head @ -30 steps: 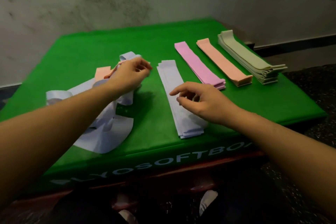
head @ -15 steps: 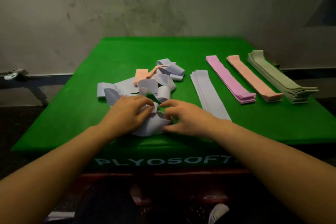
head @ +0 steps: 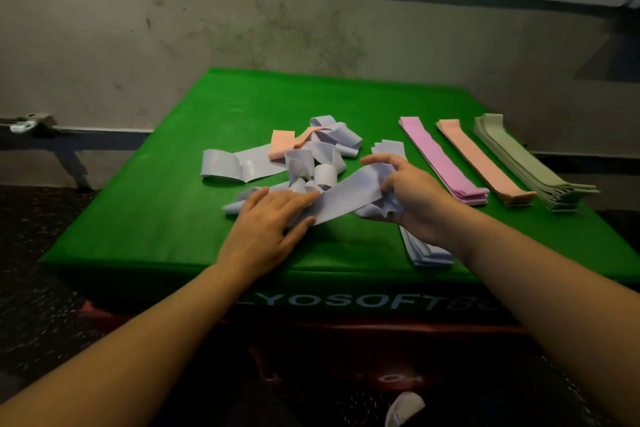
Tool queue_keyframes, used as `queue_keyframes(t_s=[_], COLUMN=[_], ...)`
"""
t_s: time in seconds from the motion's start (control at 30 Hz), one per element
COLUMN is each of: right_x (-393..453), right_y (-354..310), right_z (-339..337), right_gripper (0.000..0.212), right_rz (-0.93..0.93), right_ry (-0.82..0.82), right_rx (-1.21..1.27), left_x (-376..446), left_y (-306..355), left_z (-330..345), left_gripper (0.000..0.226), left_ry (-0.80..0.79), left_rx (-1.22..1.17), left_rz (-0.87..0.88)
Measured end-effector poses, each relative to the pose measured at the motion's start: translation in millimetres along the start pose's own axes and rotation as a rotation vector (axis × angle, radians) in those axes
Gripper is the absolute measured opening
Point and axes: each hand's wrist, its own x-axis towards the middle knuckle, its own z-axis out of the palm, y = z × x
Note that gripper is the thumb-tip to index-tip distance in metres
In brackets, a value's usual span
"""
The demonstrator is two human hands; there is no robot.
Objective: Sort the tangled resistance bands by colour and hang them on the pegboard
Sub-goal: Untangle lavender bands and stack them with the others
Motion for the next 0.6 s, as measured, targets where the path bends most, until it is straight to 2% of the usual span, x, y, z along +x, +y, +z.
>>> queue_keyframes(t_s=[0.07,0.17,0.23,0.3,0.33,0.37,0.4,0.47,0.53,0.6], right_x=[0,4,7,7,5,3,2,0,-2,-6], right_y=[-3,-1,-3,-6,-8,-9,-11,-13,-15,-14], right_z=[2,-1,-7,-10,-10,-9,-9,-10,-12,-13], right_gripper=[0.035,0.009,0.026,0.062,0.073,0.071,0.057,0.031,0.027,0.019], right_rz=[0.056,0.074,-0.015,-0.064,-0.059,-0.046,-0.039,-0.057,-0.106,-0.129], right_ry=[0.049,-0.014,-0.028,-0.050,-0.068,-0.081,-0.092,-0.094,-0.113,-0.118], right_rx=[-0.044,-0.216,-0.558,-1.066,-1.282,-1.423,-1.477,-1.432,-1.304,-1.003], left_x=[-2,-4,-4,-3,-3,-3,-3,-4,-3,-2], left_y=[-2,-3,-4,-4,-4,-4,-3,-1,0,-1], left_z=[3,5,5,6,6,6,6,6,5,5], left_gripper=[0.038,0.033,0.033,0.032,0.031,0.030,0.027,0.024,0.028,0.036], left_ry=[0.037,0.107,0.124,0.133,0.132,0.128,0.127,0.127,0.112,0.070], left_rx=[0.063,0.054,0.024,0.014,0.016,0.018,0.021,0.032,0.043,0.032], left_rz=[-0.021,-0.095,-0.113,-0.107,-0.106,-0.109,-0.110,-0.116,-0.135,-0.166])
